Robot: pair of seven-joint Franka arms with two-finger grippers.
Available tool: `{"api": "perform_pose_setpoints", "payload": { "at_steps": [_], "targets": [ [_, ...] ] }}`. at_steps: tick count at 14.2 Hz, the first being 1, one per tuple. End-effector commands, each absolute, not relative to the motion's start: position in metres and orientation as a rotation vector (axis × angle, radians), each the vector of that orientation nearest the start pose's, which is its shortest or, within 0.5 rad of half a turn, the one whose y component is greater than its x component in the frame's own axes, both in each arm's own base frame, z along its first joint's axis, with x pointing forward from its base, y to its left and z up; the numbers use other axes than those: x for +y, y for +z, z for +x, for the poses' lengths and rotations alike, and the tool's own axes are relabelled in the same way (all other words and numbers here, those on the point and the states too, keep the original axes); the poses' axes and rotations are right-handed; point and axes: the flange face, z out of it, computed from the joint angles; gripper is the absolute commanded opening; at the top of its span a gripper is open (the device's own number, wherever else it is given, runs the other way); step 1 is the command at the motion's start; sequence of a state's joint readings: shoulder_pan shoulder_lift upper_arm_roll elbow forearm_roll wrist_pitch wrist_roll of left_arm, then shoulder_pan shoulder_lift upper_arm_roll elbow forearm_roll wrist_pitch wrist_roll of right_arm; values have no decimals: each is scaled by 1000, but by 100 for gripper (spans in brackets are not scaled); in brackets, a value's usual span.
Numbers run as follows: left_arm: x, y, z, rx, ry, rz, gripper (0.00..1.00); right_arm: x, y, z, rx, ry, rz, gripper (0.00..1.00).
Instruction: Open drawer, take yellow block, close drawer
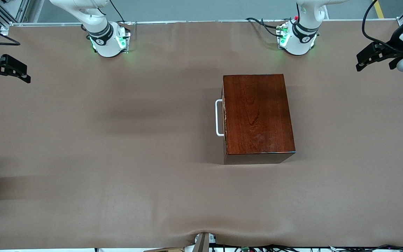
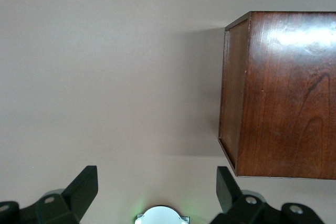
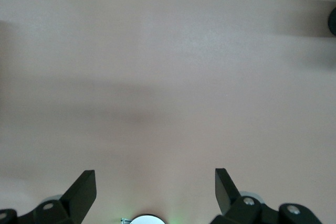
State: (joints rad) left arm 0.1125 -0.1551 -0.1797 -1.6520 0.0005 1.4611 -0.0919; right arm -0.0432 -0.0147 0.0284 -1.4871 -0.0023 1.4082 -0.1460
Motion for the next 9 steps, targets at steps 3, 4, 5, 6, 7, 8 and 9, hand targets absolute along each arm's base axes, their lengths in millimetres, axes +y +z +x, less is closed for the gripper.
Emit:
{"api": "perform_pose_setpoints", "payload": {
  "at_steps": [3, 4, 5, 6, 7, 8, 9],
  "targets": [
    [-41, 663, 495, -10, 52, -3104, 100, -10, 658, 532, -181, 105, -3127, 100],
    [-40, 662, 496, -12, 52, -3105, 100, -9, 658, 532, -183, 105, -3127, 100],
    [-41, 663, 496, -10, 50, -3105, 100, -10, 658, 532, -181, 105, -3127, 100],
    [-41, 661, 499, -9, 55, -3106, 100, -10, 658, 532, -181, 105, -3127, 100],
    [-41, 666, 500, -9, 38, -3108, 100, -9, 658, 532, -183, 105, -3127, 100],
    [-42, 666, 504, -8, 38, -3110, 100, -9, 658, 532, -183, 105, -3127, 100],
    [-43, 668, 506, -6, 31, -3112, 100, -10, 658, 532, -181, 105, -3127, 100]
  ]
}}
